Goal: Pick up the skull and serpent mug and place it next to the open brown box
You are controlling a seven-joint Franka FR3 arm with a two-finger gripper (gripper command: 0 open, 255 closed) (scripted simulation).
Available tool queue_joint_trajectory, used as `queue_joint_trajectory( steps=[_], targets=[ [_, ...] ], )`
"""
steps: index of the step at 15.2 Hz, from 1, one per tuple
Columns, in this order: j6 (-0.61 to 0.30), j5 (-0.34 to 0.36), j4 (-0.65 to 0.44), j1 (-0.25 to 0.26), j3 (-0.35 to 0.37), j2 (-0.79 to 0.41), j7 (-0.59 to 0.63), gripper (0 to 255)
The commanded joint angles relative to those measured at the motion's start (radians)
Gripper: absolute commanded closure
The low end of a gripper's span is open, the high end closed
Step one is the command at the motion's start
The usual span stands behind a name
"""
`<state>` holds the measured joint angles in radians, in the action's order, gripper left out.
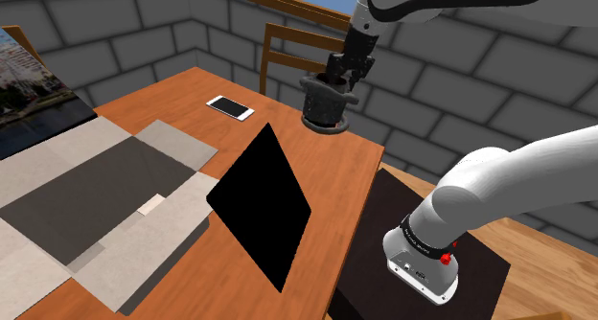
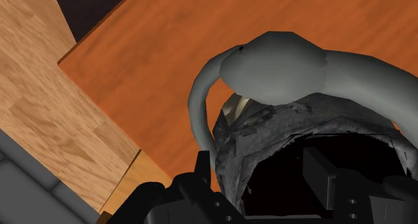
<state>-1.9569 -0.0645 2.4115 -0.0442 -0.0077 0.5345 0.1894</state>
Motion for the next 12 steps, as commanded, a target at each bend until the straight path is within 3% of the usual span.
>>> queue_joint_trajectory(
  steps=[1, 12],
  targets=[
    [0.029, 0.0, -0.029, 0.0, 0.0, 0.003, 0.002, 255],
    [0.176, 0.004, -0.178, 0.0, -0.001, 0.001, 0.011, 255]
  ],
)
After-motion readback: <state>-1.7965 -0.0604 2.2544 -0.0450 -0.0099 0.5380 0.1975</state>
